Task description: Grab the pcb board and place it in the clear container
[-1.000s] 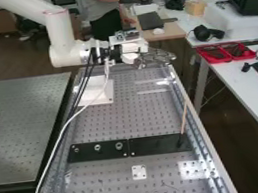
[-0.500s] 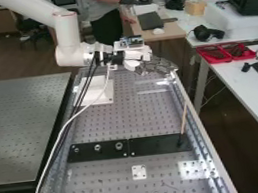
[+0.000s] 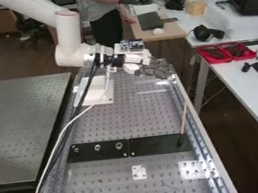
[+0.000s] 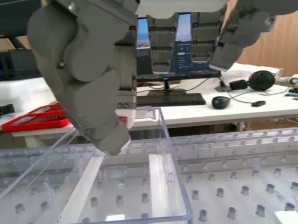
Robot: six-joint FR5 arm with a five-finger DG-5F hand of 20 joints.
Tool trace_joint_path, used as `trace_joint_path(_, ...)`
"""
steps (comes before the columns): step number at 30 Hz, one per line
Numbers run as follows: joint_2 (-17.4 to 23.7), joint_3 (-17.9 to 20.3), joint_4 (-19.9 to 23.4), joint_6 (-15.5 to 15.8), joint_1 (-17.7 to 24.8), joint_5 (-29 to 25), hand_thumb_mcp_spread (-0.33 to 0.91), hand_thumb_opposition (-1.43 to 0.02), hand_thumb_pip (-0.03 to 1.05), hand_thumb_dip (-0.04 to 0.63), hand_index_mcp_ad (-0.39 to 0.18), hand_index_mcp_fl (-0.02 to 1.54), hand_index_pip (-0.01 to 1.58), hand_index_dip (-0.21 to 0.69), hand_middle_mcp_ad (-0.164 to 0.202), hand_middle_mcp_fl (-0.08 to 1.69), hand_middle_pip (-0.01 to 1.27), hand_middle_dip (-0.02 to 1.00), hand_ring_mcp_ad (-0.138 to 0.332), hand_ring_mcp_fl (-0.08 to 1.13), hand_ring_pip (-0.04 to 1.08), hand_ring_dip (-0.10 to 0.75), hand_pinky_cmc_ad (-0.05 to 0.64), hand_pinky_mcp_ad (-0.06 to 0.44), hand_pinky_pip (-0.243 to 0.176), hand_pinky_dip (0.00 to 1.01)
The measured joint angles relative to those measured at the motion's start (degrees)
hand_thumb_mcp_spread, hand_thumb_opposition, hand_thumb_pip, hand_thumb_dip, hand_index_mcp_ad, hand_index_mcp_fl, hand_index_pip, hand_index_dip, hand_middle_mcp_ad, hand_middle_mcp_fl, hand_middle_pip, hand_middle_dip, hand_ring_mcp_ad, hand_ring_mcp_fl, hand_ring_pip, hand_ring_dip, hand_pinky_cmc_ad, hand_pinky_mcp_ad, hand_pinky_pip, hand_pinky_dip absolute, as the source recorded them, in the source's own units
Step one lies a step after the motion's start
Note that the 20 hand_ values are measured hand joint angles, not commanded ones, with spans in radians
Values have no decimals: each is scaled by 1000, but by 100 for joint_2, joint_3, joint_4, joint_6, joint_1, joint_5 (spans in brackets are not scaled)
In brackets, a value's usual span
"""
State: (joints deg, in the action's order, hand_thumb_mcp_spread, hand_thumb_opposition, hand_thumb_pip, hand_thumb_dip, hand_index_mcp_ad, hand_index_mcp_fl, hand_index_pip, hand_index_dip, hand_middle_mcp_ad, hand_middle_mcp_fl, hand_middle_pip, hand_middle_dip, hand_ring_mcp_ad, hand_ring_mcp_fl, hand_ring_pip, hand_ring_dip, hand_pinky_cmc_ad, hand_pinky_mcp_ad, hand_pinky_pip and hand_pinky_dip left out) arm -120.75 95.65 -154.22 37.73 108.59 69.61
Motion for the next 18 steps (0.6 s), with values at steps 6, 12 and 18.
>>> trace_joint_path(6, 50, 42, 18, -57, -46, 99, 414, -899, 661, 257, -113, 61, 1396, 96, 66, 21, 134, 129, 202, 2, 91, 0, 281, 168, -93, 490)
trace_joint_path(12, 94, 90, 50, -75, -68, 164, 394, -899, 672, 257, -113, 23, 1353, 96, 66, 5, 134, 129, 202, 0, 80, 0, 278, 168, -93, 518)
trace_joint_path(18, 122, 119, 72, -96, -80, 218, 393, -899, 709, 257, -113, 23, 1353, 96, 66, 2, 134, 129, 202, 0, 80, 0, 278, 168, -93, 531)
